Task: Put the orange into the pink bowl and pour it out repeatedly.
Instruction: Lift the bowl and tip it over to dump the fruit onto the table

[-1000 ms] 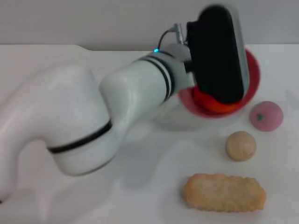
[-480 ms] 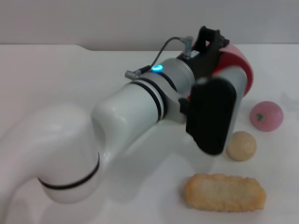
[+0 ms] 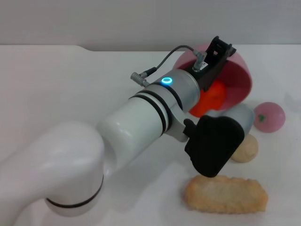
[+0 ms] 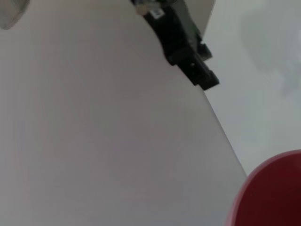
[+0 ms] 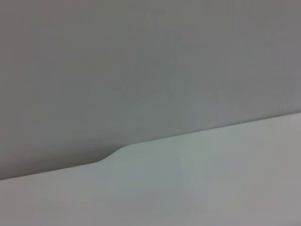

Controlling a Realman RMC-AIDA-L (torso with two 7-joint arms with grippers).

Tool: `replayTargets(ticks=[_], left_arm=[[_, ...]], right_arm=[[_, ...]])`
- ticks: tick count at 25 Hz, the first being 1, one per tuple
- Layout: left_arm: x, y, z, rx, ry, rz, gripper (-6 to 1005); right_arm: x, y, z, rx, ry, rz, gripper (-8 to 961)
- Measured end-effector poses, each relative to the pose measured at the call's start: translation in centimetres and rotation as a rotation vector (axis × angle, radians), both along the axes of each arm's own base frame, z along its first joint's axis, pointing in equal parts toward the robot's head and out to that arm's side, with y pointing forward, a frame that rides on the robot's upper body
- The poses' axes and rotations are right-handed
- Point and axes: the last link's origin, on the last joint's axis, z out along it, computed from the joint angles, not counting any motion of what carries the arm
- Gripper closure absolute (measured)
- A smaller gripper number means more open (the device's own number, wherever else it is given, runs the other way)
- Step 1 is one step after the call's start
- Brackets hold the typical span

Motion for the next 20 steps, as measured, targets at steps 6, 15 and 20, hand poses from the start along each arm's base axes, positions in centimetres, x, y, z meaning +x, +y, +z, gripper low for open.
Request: replayTargets(ticks=[6,15,20], left_arm=[[-0.7,-0.1,-0.5,0.049,0.091,-0.052,951],[-1.3,-0.6,-1.1,0.118,0.221,-0.175,951],[-1.8,-0.8,-1.3,0.169,0.294,-0.235,951]], right_arm=[[-0.2,0.2,-0.1,-0.004,0.0,0.006,396],[-0.5,0.4,-0.4,-0.019,-0.003,0.011,397],[-0.4,0.3,-0.5,-0.025,-0.004,0.007,397]])
